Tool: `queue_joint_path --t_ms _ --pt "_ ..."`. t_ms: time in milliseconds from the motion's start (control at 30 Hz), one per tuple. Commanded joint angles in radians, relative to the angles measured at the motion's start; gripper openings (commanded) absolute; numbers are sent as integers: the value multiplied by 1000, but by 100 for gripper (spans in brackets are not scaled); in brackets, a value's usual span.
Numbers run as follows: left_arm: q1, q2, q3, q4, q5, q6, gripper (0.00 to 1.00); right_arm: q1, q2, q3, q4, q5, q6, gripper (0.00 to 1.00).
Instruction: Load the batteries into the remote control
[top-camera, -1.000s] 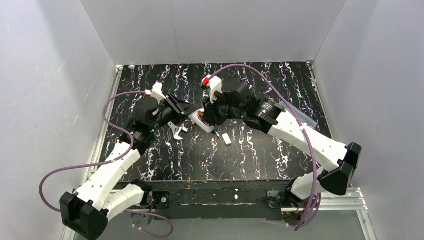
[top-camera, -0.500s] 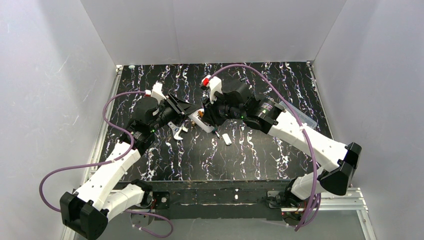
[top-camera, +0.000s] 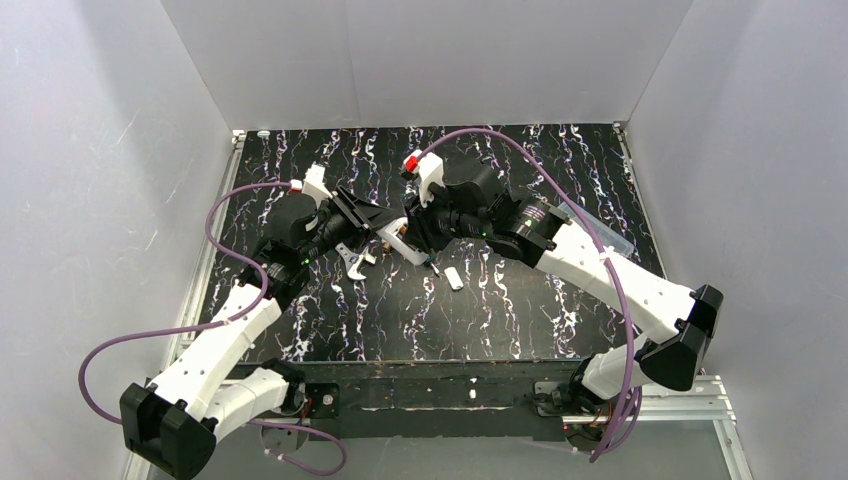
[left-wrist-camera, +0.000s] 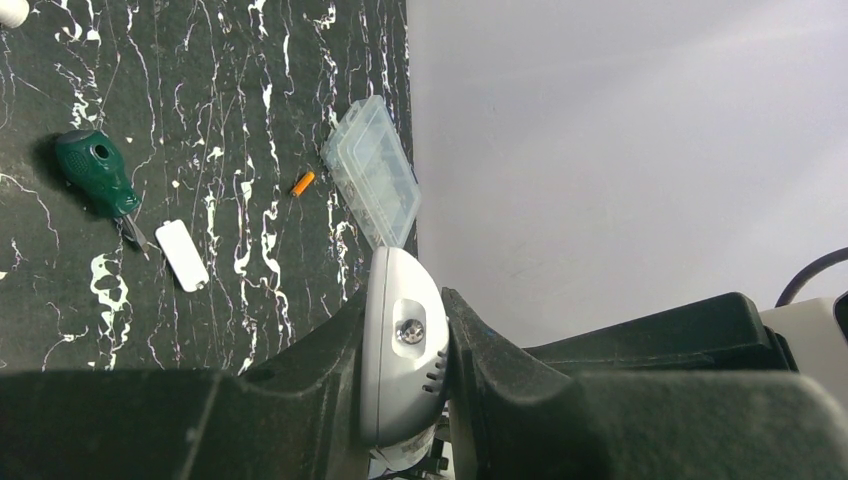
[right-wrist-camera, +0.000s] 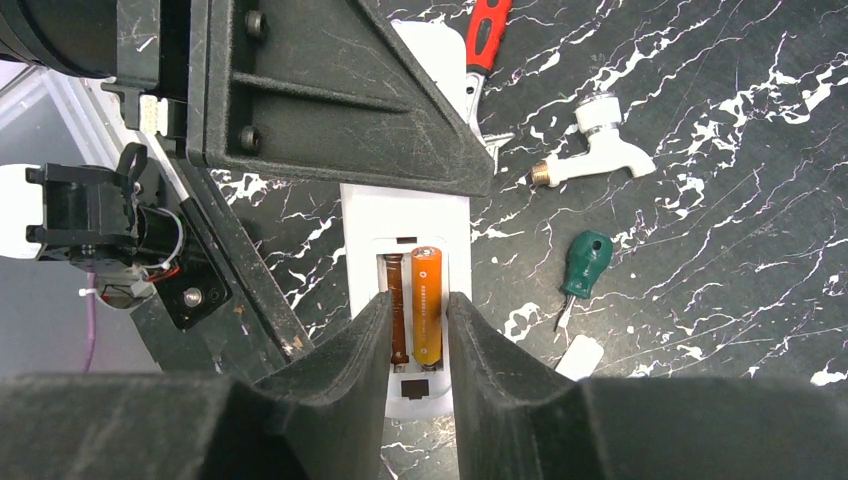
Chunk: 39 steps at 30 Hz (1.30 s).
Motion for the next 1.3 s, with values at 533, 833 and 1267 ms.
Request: queue_joint_path --t_ms 533,833,1267 --pt "1 -1 2 70 30 -11 0 4 -17 41 39 43 -28 56" --pt "1 -6 -3 69 34 -12 0 4 -43 59 66 -15 -33 56" --pt "1 14 -8 129 140 -60 0 0 -205 -73 128 -183 -359 63"
